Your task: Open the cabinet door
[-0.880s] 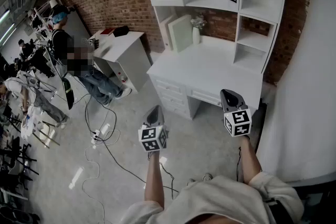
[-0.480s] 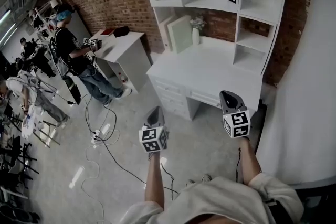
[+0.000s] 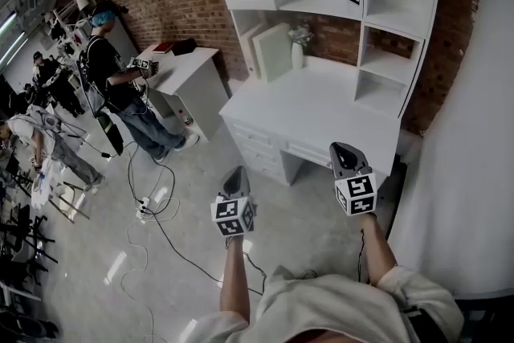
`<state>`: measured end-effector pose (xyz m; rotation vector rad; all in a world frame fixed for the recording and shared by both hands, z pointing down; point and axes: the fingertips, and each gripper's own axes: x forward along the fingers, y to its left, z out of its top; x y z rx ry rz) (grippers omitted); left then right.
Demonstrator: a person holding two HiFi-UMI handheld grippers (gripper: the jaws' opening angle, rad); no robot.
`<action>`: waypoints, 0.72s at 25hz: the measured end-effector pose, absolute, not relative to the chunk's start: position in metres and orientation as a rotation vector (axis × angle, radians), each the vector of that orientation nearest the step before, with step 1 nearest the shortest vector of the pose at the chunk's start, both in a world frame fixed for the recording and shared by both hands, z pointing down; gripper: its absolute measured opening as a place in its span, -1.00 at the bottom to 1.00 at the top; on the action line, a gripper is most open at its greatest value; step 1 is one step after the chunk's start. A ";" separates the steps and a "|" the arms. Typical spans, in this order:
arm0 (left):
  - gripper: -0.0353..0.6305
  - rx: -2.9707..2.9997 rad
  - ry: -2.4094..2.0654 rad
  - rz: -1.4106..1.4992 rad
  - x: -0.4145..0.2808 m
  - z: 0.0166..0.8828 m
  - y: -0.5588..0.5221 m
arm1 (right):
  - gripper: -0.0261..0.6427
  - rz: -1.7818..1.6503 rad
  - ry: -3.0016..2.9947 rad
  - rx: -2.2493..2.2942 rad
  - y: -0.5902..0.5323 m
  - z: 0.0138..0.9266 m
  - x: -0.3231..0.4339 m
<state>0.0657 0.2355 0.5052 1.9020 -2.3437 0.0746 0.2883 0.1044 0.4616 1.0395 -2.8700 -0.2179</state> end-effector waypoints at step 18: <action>-0.82 1.958 -2.284 0.079 0.001 0.527 0.102 | -0.88 -0.220 -2.839 1.037 -0.012 0.482 0.216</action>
